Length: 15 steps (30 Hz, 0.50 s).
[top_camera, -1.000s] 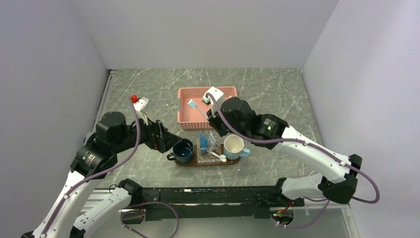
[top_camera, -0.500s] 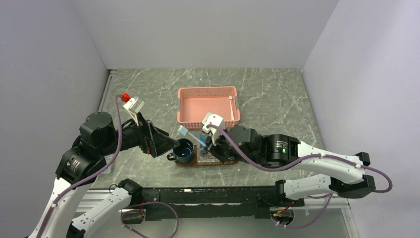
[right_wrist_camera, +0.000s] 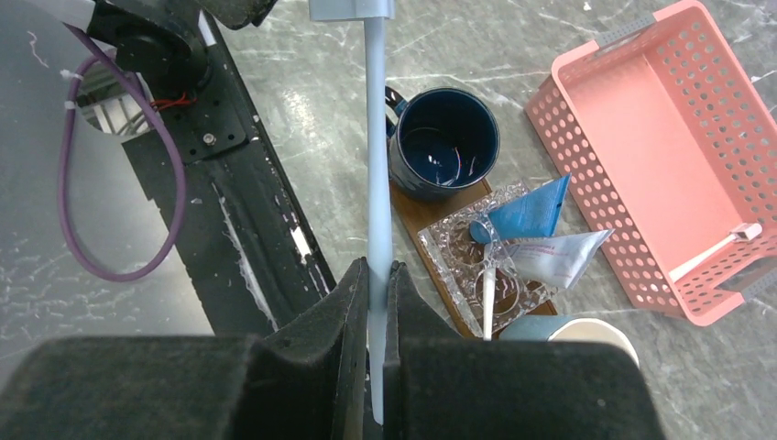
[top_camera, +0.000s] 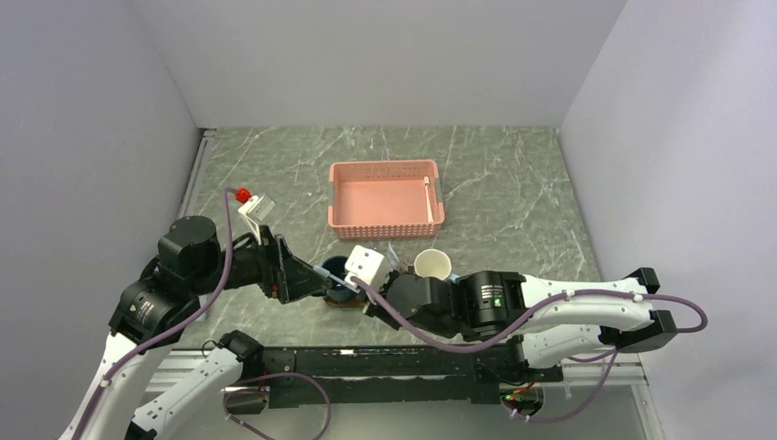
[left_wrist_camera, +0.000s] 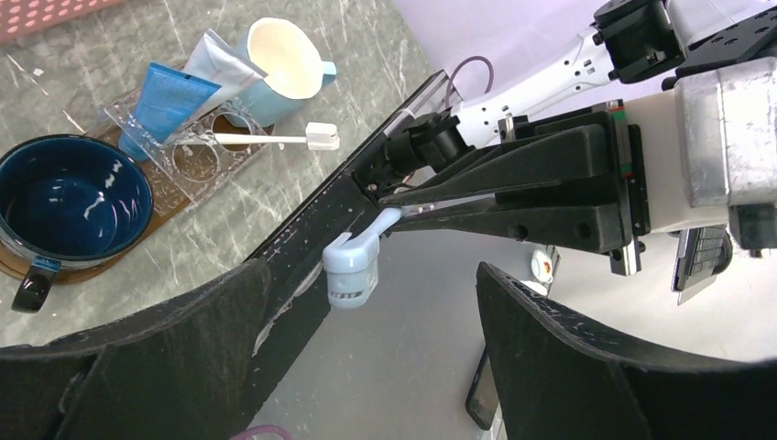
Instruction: Prepare toiletry sets of a toothbrush and toothpaste on the tray
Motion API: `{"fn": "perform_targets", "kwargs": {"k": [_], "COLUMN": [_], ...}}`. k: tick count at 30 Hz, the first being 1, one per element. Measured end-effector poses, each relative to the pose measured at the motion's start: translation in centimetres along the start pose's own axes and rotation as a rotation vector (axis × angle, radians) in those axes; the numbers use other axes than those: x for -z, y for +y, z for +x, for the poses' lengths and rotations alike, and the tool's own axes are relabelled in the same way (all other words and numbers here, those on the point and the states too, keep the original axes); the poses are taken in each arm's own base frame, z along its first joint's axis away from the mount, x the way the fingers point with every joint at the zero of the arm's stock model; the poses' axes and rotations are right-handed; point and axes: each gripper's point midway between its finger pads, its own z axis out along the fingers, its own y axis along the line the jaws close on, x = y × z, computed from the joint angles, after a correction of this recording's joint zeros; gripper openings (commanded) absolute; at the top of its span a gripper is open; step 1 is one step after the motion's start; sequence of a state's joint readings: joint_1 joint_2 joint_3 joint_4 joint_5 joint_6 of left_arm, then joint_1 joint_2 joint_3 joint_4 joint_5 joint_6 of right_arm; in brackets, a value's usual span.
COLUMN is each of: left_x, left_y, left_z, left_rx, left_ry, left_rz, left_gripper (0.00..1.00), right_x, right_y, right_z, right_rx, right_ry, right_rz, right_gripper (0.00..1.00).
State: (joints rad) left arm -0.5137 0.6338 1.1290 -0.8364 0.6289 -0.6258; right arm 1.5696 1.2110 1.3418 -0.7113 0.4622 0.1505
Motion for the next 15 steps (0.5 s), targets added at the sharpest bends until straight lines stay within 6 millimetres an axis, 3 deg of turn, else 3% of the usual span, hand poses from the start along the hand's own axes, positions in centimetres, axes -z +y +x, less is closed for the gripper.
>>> {"fn": "perform_targets", "kwargs": {"k": [6,15], "left_x": [0.08,0.04], "left_y": [-0.06,-0.39], "left_z": [0.46,0.97], "left_rx": [0.007,0.008], "left_ry": [0.021,0.054], "left_rz": [0.006,0.033], "left_gripper": [0.73,0.64], "right_x": [-0.31,0.09], "right_y": [0.28,0.67], "right_z": [0.23,-0.52], "right_rx": [0.018,0.025], "right_ry": [0.007,-0.015], "right_rz": [0.018,0.023], "right_gripper": [0.0,0.0]}}
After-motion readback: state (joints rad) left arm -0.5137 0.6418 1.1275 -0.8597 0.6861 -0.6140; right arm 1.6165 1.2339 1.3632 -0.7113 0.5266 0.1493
